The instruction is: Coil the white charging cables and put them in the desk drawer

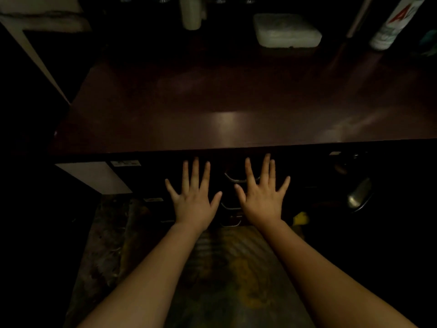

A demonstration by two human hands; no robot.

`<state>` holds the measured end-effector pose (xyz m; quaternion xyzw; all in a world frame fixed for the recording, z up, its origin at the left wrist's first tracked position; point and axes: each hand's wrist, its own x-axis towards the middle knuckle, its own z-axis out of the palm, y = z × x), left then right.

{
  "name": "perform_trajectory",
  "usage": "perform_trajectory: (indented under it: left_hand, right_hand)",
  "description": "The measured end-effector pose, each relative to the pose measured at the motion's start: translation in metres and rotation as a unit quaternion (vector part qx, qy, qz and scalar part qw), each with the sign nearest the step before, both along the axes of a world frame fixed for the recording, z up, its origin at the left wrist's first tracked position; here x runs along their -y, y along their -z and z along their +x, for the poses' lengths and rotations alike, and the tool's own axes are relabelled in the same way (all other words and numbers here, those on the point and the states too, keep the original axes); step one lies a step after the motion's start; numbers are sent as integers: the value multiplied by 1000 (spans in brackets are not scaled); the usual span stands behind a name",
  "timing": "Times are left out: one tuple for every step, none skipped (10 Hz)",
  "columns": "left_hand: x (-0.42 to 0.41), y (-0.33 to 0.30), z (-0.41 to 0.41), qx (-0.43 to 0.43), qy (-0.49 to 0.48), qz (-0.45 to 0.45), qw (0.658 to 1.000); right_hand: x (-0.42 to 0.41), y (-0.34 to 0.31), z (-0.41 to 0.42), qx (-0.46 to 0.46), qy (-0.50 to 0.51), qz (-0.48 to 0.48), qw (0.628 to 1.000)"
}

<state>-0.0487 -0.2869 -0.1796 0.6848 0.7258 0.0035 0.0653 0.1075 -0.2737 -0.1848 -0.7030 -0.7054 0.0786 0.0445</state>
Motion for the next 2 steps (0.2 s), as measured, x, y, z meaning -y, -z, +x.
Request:
perform_trajectory:
  left_hand:
    - [11,-37,2,0,10,-23,1000]
    - [17,-82,-1,20,27,-25,999]
  right_hand:
    - [7,-39,-6,39,-4,-43,998]
    - [13,-86,-10,39,-42,-56,997]
